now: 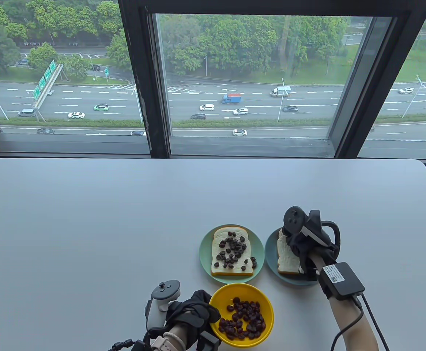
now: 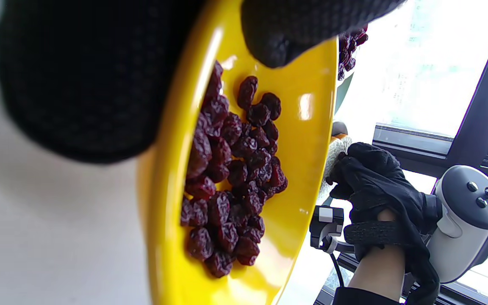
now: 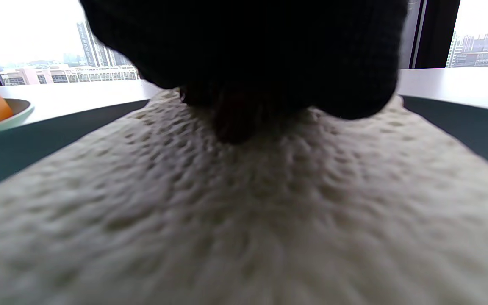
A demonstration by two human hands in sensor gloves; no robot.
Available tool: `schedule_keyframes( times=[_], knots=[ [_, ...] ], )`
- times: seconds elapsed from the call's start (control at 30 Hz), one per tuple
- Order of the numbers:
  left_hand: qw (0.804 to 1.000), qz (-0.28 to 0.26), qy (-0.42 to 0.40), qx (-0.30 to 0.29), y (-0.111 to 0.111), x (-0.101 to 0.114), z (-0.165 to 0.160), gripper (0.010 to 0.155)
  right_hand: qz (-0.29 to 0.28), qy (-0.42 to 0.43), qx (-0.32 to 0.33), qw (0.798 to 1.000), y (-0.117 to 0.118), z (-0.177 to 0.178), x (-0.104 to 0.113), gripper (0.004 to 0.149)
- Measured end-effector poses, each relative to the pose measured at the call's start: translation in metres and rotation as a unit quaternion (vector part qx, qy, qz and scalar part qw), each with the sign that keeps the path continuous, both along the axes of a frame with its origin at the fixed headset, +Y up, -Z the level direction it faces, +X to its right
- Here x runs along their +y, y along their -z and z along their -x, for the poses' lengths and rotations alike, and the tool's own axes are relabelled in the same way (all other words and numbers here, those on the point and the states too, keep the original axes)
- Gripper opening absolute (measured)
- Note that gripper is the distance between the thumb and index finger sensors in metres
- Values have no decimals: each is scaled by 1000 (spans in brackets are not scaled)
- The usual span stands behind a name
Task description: Sprinkle cranberries onto toast
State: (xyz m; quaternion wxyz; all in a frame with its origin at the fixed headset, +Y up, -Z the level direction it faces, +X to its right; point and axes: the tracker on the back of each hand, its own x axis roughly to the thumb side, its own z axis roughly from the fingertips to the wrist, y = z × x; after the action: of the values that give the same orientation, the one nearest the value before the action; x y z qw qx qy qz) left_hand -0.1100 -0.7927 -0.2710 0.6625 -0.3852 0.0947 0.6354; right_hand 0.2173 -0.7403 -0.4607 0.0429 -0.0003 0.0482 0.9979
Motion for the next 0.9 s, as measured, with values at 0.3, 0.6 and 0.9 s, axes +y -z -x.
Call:
schedule_keyframes(
  times=[0.3, 0.6, 0.9],
  knots=[
    [1000, -4, 4, -3, 1, -1, 0, 51, -19, 43, 3, 999, -19, -12, 14, 45],
    [1000, -10, 7, 2, 2, 0, 1, 51, -29, 135, 158, 978, -79, 36, 56, 54],
    [1000, -28, 7, 10, -2, 5, 0, 51, 86, 125, 369, 917, -162, 123, 63, 65]
  ],
)
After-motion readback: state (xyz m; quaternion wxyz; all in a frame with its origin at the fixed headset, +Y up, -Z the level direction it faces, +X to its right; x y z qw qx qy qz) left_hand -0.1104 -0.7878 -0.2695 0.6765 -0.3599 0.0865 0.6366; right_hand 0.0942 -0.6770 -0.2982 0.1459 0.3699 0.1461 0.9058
